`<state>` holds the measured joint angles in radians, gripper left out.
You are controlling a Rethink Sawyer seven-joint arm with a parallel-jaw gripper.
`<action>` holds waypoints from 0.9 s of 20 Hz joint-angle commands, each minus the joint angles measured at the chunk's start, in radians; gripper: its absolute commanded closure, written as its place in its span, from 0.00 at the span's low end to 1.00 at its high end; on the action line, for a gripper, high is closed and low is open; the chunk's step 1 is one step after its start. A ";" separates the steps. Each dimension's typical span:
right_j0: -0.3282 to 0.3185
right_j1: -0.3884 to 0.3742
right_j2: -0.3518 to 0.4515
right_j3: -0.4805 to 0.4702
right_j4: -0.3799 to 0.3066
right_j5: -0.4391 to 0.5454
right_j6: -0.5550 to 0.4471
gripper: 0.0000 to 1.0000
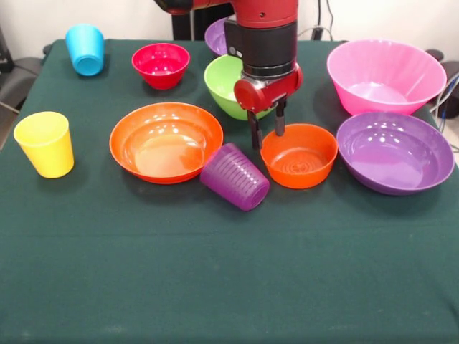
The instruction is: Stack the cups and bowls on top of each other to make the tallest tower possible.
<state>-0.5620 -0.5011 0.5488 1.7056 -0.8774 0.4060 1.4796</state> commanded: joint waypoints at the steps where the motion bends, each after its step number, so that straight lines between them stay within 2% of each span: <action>1: 0.028 0.081 -0.044 -0.065 -0.080 0.046 -0.070 0.00; 6: 0.032 0.052 -0.057 -0.049 -0.084 0.023 -0.043 0.00; 10: 0.080 0.017 -0.096 -0.058 -0.086 -0.033 0.058 0.00; 13: 0.105 -0.037 -0.129 -0.041 -0.078 -0.095 0.123 0.00; 15: 0.101 -0.071 -0.125 -0.024 -0.057 -0.126 0.125 0.00; 17: 0.079 -0.091 -0.106 -0.009 -0.029 -0.116 0.098 0.00; 18: 0.048 -0.105 -0.071 0.007 -0.008 -0.094 0.054 0.00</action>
<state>-0.4992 -0.5507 0.4848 1.7004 -0.8760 0.3479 1.4798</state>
